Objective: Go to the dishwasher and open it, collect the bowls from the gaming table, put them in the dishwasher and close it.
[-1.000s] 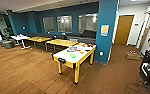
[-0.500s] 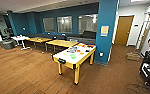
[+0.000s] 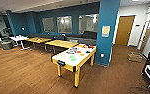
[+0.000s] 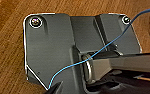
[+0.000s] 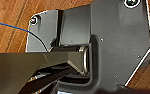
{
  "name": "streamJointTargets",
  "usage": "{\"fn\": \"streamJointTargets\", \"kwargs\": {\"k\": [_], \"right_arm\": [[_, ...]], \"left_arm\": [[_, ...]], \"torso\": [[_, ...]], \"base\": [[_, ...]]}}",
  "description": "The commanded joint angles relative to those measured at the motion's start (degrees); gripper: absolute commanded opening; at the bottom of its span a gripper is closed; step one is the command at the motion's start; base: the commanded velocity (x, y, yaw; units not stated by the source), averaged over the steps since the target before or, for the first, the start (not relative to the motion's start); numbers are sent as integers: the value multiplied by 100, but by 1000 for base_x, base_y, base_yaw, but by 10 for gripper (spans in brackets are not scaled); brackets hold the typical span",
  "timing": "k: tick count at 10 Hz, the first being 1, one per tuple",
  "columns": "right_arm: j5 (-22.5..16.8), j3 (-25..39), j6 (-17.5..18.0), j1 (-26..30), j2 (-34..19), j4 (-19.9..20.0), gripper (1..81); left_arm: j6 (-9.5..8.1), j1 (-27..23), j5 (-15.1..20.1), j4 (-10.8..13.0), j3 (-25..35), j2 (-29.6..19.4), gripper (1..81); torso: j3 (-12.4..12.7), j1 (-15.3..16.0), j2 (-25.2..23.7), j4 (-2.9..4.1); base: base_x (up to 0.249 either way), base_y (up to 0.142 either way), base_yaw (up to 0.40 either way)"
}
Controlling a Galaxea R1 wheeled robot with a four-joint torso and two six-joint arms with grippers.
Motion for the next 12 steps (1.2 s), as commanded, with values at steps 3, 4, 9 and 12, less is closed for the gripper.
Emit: {"fn": "streamJointTargets", "kwargs": {"k": [3,4,9,12], "right_arm": [[-358,37,-11,266,33,-2,811],[-359,37,-12,275,33,-2,811],[-359,37,-20,267,42,-2,811],[-350,10,-20,257,42,-2,811]], "left_arm": [[40,-232,292,25,25,-1,811],[48,-232,292,25,16,-1,811],[40,-232,292,17,25,-10,811],[48,-232,292,-1,25,-10,811]], "torso": [[0,2,0,0],[0,2,0,0],[0,2,0,0],[0,2,0,0]], "base": [[192,0,0],[192,73,0],[192,75,0],[193,74,0]]}}
